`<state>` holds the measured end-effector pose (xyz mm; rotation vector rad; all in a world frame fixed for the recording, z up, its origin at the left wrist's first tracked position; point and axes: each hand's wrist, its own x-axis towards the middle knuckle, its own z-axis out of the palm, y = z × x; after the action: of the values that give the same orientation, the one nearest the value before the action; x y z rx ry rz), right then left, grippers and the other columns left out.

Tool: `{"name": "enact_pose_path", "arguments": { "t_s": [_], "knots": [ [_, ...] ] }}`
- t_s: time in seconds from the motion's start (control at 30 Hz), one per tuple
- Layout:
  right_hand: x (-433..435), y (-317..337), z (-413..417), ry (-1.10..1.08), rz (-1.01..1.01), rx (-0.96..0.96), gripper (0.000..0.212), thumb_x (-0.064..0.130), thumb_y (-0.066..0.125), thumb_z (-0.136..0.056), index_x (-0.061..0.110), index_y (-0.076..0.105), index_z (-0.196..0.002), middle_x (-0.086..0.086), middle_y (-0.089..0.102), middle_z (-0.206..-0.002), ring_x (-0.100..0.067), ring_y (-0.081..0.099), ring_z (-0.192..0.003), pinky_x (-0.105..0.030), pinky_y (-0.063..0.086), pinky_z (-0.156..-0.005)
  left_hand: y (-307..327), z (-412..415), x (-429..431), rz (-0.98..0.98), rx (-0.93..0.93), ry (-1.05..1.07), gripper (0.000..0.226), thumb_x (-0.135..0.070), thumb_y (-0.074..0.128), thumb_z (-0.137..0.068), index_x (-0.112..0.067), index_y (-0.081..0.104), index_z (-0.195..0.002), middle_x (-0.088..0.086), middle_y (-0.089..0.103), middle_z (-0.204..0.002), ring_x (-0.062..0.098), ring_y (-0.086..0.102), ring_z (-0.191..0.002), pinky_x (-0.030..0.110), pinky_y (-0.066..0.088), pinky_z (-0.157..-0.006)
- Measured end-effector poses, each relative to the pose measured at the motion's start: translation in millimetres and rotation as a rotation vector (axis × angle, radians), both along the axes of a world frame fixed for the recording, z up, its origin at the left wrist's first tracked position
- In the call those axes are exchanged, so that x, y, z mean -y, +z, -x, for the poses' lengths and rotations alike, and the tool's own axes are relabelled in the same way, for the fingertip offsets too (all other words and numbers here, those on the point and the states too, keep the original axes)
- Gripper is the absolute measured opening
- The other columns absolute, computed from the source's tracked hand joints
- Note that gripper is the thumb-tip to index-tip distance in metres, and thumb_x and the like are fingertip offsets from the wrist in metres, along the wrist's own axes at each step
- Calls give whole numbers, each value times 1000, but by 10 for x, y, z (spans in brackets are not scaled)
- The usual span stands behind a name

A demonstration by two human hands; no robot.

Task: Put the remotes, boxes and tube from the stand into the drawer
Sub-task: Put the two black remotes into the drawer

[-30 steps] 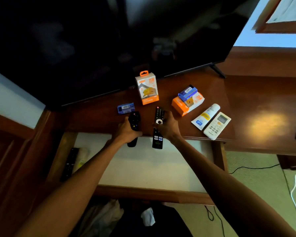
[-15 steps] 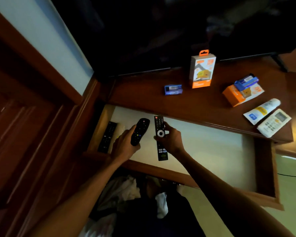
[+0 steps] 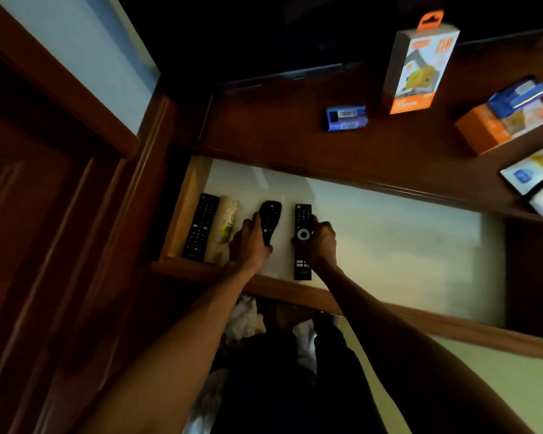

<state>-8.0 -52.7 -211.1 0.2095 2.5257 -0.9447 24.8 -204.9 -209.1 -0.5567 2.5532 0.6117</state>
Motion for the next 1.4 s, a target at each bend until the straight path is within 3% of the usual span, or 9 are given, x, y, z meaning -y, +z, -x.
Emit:
{"name": "enact_pose_path", "arguments": {
  "t_s": [0.23, 0.33, 0.4, 0.53, 0.73, 0.97, 1.17, 1.27, 1.4],
  "knots": [
    [114, -4, -74, 22, -23, 24, 67, 28, 77, -78, 10, 46, -135, -18, 53, -125, -37, 58, -110, -46, 55, -86, 122, 86, -39, 102, 0, -39, 83, -32, 66, -89, -13, 17, -153, 18, 38, -144, 38, 48, -124, 47, 46, -92],
    [30, -13, -76, 38, -31, 54, 69, 17, 71, -83, 11, 39, -144, -21, 52, -127, -40, 58, -109, -50, 54, -89, 178, 312, 86, 112, -151, -271, 75, -27, 64, -91, -15, 23, -152, 14, 28, -153, 36, 37, -134, 48, 46, -99],
    [-14, -31, -78, 40, -26, 70, 71, 11, 69, -83, 12, 36, -147, -22, 52, -127, -40, 59, -108, -51, 54, -89, 220, 516, 196, 121, -85, -506, 82, -28, 68, -88, -17, 20, -153, 9, 21, -160, 32, 24, -143, 49, 36, -109],
    [31, -98, -122, 40, 43, 69, 71, 8, 71, -81, 13, 41, -145, -22, 57, -121, -38, 62, -102, -51, 58, -83, 250, 741, 382, 143, 70, -695, 80, -29, 76, -79, -16, 36, -148, 9, 39, -151, 30, 32, -139, 50, 32, -108],
    [323, -207, -192, 51, 158, 55, 71, 0, 68, -80, 17, 43, -144, -15, 67, -112, -31, 69, -88, -48, 61, -71, 209, 594, 617, 285, -19, -726, 67, -38, 77, -75, -17, 52, -133, 4, 54, -137, 26, 40, -131, 47, 33, -101],
    [541, -284, -222, 64, 237, 151, 78, -8, 65, -79, 14, 36, -148, -18, 68, -113, -35, 68, -90, -51, 59, -74, 271, 590, 701, 328, 32, -752, 64, -29, 77, -78, -17, 52, -135, 1, 50, -144, 26, 17, -149, 63, 6, -114],
    [581, -237, -209, 80, 296, 244, 82, -13, 65, -80, 12, 30, -150, -18, 68, -115, -35, 69, -92, -50, 60, -75, 300, 580, 755, 326, 54, -712, 64, -25, 77, -78, -20, 51, -136, -1, 49, -146, 25, 15, -150, 66, 8, -113],
    [550, -163, -195, 168, 261, 248, 85, 0, 71, -82, 12, 25, -151, -16, 68, -118, -36, 69, -96, -48, 58, -81, 296, 576, 783, 288, 38, -677, 64, -24, 77, -78, -19, 51, -136, 0, 48, -147, 25, 14, -150, 66, 9, -113],
    [312, 159, -67, 312, 150, 156, 73, 26, 75, -82, 12, 42, -145, -12, 68, -122, -32, 68, -101, -45, 53, -90, 435, 578, 687, 144, -31, -526, 66, -24, 70, -85, -16, 42, -145, 6, 46, -149, 26, 30, -144, 54, 27, -114]
  ]
}}
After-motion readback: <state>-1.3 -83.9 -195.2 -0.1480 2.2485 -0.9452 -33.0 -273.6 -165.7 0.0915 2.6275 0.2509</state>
